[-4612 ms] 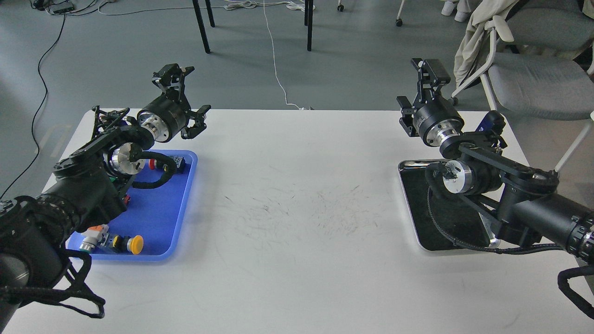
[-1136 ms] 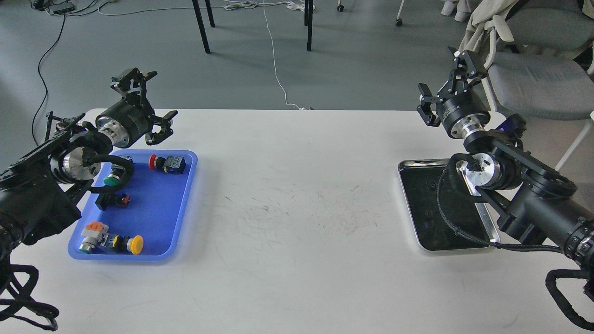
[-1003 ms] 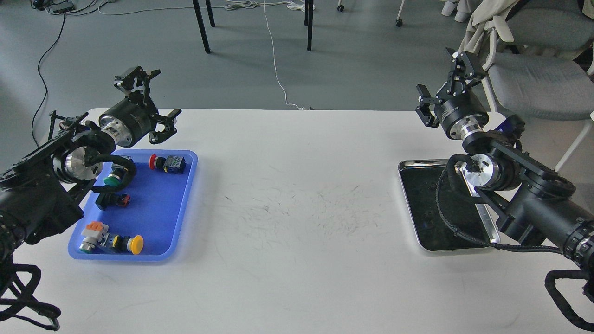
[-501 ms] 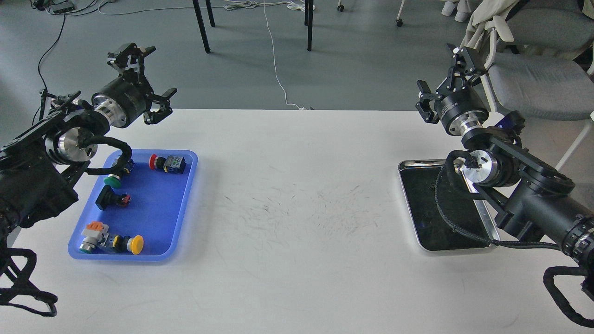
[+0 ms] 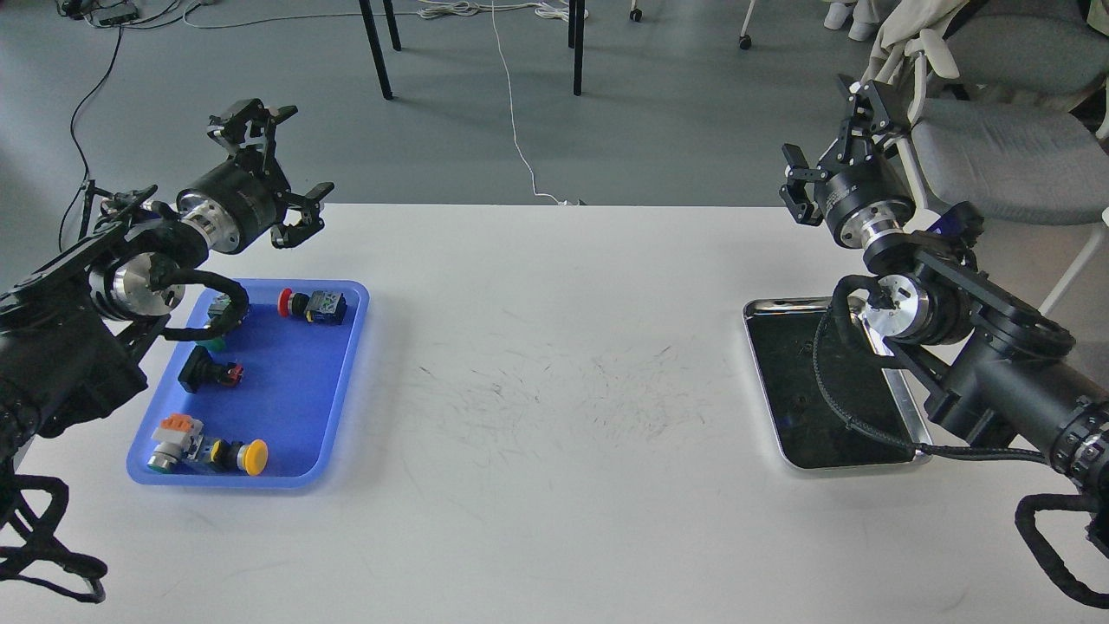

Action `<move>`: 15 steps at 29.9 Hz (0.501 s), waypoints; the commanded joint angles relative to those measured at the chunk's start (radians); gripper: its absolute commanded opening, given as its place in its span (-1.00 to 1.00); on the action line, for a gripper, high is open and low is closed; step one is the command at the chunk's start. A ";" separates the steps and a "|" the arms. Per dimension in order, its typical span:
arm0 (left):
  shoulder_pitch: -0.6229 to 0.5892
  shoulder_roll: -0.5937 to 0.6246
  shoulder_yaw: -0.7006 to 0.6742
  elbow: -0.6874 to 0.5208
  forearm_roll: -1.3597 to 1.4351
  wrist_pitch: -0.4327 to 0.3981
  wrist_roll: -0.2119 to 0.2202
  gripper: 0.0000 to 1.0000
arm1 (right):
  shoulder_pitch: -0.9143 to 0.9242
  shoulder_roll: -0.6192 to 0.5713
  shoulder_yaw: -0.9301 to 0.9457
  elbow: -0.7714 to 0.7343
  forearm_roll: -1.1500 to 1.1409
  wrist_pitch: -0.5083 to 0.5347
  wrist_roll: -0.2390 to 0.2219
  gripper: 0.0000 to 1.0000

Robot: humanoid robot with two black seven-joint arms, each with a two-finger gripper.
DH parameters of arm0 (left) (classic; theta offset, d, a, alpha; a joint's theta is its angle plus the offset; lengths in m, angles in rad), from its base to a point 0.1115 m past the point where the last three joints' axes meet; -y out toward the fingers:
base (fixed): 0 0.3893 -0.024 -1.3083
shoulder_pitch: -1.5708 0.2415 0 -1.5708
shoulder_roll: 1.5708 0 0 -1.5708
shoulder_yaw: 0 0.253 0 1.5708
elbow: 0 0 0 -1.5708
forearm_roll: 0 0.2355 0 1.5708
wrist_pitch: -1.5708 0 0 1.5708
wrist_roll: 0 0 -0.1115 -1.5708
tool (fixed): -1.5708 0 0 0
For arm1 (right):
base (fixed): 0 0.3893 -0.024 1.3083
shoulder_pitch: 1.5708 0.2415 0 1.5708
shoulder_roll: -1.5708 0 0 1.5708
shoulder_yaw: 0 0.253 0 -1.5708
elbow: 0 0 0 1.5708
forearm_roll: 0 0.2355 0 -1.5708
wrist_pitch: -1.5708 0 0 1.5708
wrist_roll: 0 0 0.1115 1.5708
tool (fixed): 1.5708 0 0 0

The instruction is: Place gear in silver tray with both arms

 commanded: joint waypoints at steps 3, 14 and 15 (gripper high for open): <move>0.001 0.003 0.001 0.001 0.007 0.007 0.000 1.00 | -0.003 0.000 0.000 0.001 -0.001 0.000 0.000 0.97; 0.000 0.003 0.000 0.002 0.001 0.001 0.000 1.00 | -0.003 0.003 0.000 0.000 -0.001 -0.005 0.000 0.97; 0.001 0.003 0.000 0.004 0.001 0.002 0.000 1.00 | -0.003 0.001 0.000 0.001 -0.001 -0.005 0.000 0.97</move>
